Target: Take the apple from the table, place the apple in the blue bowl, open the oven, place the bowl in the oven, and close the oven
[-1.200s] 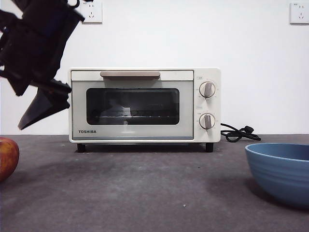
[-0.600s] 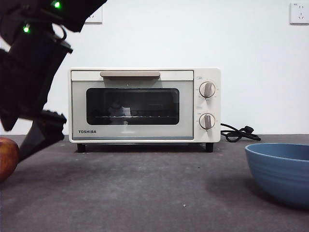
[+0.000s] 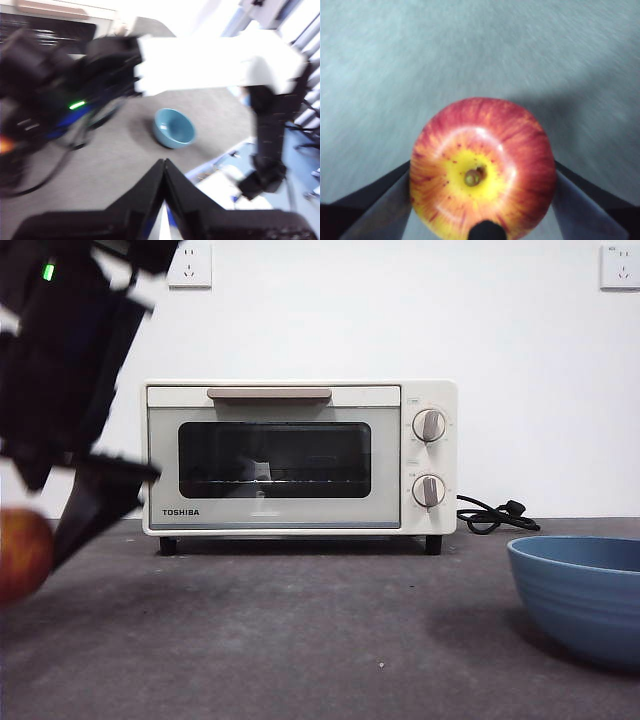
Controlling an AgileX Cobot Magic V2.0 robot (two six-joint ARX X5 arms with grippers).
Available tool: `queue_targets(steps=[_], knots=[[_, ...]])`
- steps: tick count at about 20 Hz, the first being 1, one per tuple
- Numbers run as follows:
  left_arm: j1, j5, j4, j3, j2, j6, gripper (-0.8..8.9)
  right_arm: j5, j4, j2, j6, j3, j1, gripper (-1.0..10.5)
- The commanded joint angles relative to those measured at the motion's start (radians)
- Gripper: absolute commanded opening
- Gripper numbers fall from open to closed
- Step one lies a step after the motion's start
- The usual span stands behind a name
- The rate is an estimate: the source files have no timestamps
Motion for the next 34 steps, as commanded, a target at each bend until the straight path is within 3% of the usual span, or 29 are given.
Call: queue_targets(steps=[1, 6, 10, 14, 19, 25, 28, 34], knots=[[-0.002, -0.045, 0.004, 0.003, -0.005, 0.032, -0.05, 0.016, -0.051, -0.103, -0.057, 0.0, 0.002, -0.1], [-0.002, -0.167, 0.004, 0.003, -0.003, 0.058, -0.05, 0.154, -0.299, -0.29, -0.114, -0.001, 0.001, -0.1], [-0.002, -0.267, 0.004, 0.003, 0.007, 0.096, -0.05, 0.277, -0.465, -0.438, -0.118, -0.019, 0.0, -0.1], [-0.002, -0.299, 0.004, 0.002, 0.042, 0.181, -0.05, 0.299, -0.533, -0.589, -0.118, -0.074, 0.0, -0.1], [-0.019, -0.298, 0.004, 0.002, 0.108, 0.205, -0.05, 0.375, -0.429, -0.889, -0.068, -0.418, 0.0, -0.1], [-0.067, -0.294, 0.004, 0.002, 0.169, 0.167, -0.05, 0.493, -0.257, -1.288, 0.138, -0.92, -0.054, -0.1], [-0.08, -0.29, 0.004, 0.002, 0.171, 0.165, -0.05, 0.461, -0.191, -1.426, 0.188, -1.094, -0.116, -0.1], [-0.093, -0.289, 0.004, 0.002, 0.171, 0.164, -0.05, 0.308, -0.105, -1.489, 0.172, -1.287, -0.252, -0.1]])
